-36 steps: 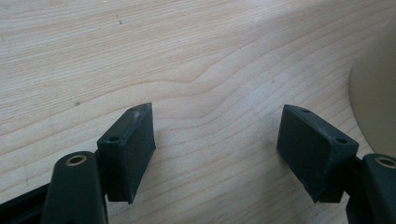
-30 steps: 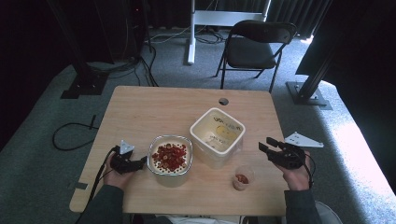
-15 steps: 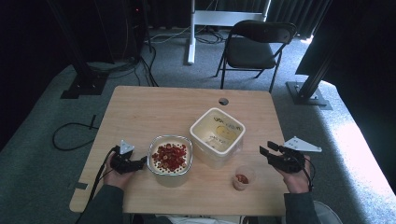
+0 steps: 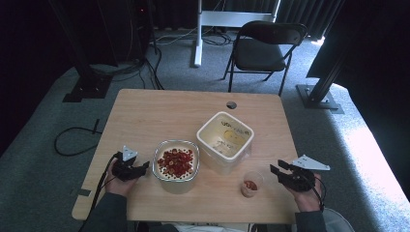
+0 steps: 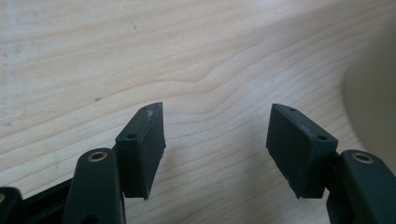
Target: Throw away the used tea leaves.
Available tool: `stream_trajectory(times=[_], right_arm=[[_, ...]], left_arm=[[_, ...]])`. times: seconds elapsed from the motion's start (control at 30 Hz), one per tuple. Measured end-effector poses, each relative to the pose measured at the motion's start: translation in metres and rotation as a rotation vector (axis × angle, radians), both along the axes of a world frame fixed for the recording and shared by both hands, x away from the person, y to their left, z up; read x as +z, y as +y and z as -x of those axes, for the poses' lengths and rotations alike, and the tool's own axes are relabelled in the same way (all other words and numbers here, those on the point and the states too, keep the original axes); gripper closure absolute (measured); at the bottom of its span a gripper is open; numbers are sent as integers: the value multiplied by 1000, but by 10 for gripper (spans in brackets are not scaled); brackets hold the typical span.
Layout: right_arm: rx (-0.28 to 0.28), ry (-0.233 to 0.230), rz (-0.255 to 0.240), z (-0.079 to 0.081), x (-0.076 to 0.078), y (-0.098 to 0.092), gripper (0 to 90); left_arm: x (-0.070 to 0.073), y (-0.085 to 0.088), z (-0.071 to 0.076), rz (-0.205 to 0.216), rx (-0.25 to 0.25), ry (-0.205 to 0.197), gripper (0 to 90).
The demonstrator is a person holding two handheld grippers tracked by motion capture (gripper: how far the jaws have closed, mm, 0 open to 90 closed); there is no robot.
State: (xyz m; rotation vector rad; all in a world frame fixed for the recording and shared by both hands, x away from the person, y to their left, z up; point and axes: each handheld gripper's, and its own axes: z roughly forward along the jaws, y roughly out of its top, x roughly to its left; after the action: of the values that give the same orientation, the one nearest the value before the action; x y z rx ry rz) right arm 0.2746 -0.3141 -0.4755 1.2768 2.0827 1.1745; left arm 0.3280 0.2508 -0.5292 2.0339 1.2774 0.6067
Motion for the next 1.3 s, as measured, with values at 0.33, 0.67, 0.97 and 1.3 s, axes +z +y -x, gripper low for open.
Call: stream_trajectory(times=[0.33,0.67,0.97,1.3], right_arm=[[10,35,26,7,-17,7,581],[28,56,49,9,-27,16,585],[32,75,51,13,-35,18,585],[42,92,53,16,-40,20,582]], left_arm=[[11,-5,27,61,-16,-22,401],[15,-9,46,113,-47,-21,406],[16,-18,65,122,-82,-29,423],[15,-24,78,150,-127,-13,435]])
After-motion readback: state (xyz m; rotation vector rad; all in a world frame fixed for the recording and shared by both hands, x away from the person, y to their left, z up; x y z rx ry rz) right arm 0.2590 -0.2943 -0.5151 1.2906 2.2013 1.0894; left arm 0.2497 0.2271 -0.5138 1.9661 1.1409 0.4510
